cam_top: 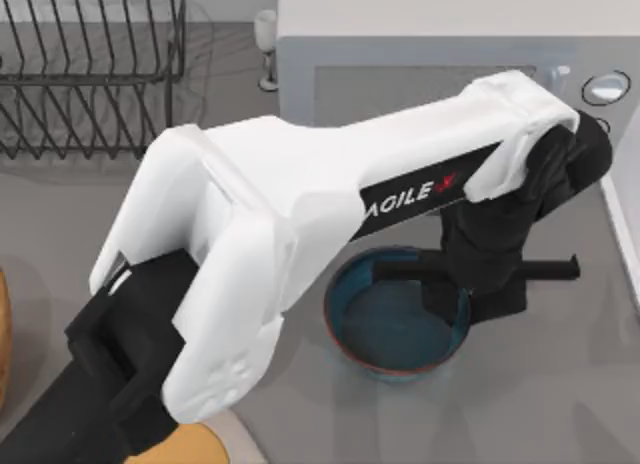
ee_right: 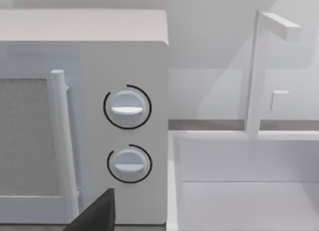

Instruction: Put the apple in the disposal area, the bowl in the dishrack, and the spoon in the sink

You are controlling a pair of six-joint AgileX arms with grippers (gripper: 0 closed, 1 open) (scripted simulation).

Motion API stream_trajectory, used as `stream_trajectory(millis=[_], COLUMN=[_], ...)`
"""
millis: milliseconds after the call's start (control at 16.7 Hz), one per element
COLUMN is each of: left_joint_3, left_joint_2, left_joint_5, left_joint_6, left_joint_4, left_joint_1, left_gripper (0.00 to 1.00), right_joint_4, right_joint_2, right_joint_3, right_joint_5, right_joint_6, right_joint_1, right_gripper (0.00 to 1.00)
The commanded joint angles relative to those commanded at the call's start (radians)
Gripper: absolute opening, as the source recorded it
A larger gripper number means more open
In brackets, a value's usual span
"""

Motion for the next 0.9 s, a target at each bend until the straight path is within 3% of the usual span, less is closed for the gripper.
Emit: stream_trajectory(millis=[600,900], left_joint_3=[0.559,0.656], left_joint_2=[0.128,0.138], left_joint_5=[0.002,0.002], left_joint_6=[-0.004,0.000], left_joint_4=[-0.424,-0.502], left_joint_1=[-0.003,-0.001], left_gripper=[0.00,0.00], right_joint_4=[0.000,0.000], right_joint_2=[0.000,0.000], right_joint_3=[0.000,0.000], right_joint_5=[0.000,0.000], right_joint_6=[0.000,0.000], right_joint_1=[0.000,0.000], right_gripper=[1.00,1.00])
